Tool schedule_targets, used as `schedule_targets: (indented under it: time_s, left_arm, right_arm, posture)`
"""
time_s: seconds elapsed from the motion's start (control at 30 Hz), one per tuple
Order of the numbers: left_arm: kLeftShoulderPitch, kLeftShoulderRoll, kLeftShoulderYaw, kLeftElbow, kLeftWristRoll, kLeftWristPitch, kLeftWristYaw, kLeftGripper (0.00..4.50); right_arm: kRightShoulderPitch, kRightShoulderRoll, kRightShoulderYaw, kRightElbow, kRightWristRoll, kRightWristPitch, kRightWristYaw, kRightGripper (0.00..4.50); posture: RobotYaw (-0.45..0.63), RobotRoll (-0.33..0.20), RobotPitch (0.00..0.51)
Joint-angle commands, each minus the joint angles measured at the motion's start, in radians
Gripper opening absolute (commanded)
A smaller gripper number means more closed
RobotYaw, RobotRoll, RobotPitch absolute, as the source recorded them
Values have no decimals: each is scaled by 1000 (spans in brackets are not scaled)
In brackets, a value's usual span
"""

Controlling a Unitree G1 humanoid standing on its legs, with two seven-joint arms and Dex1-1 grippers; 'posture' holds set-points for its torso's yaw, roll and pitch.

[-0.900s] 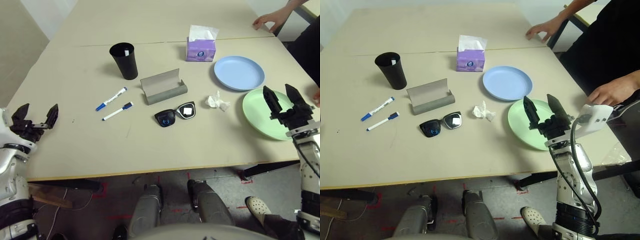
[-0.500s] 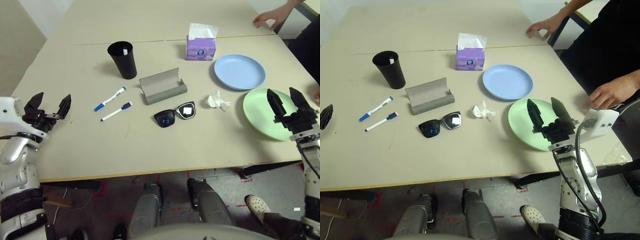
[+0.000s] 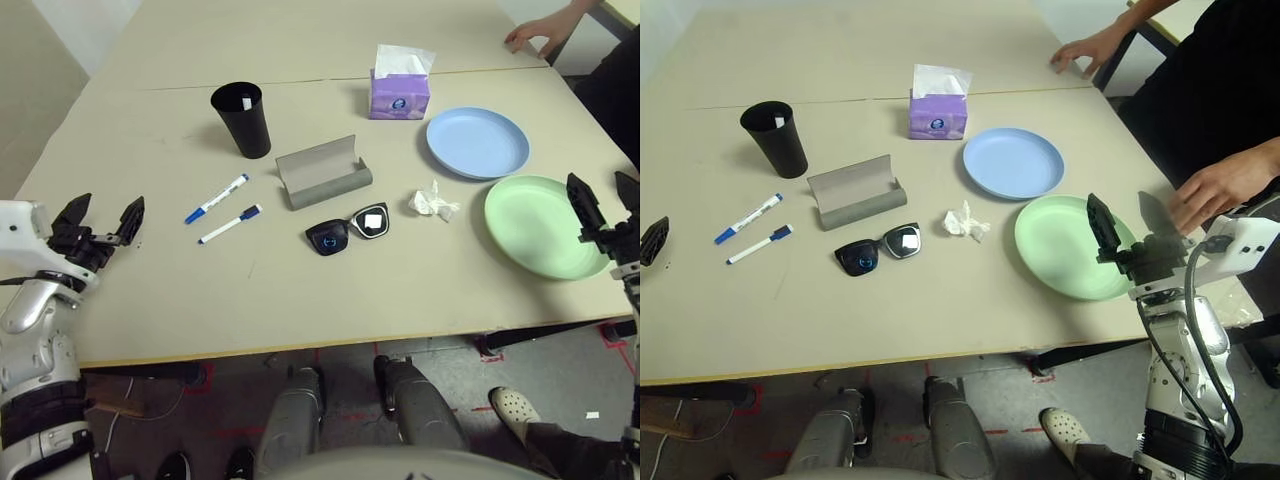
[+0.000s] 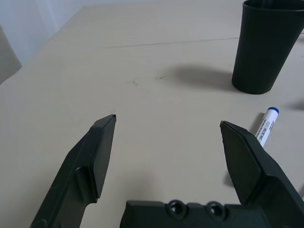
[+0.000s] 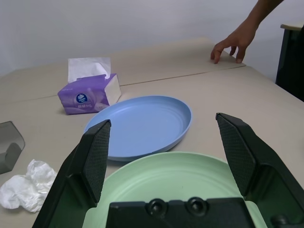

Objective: Organize and tidy the items on the table.

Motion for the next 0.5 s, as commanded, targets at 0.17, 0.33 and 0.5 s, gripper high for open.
schedule_targets:
  time_s: [0.17, 0.33, 0.5]
  left_arm:
    - [-12, 18, -43, 3, -63, 71, -149, 4450]
    - [-61, 94, -91, 34, -111, 122, -380, 4450]
    - [-108, 141, -179, 43, -108, 149, -560, 4450]
  right_arm:
    - [-6, -6, 10, 33, -19, -11, 12, 4500]
    - [-22, -22, 8, 48, -21, -3, 23, 4500]
    - [-26, -35, 2, 41, -19, 3, 24, 4500]
  posture:
    - [-112, 0, 183]
    - [-117, 0, 179]
    - [-138, 0, 173]
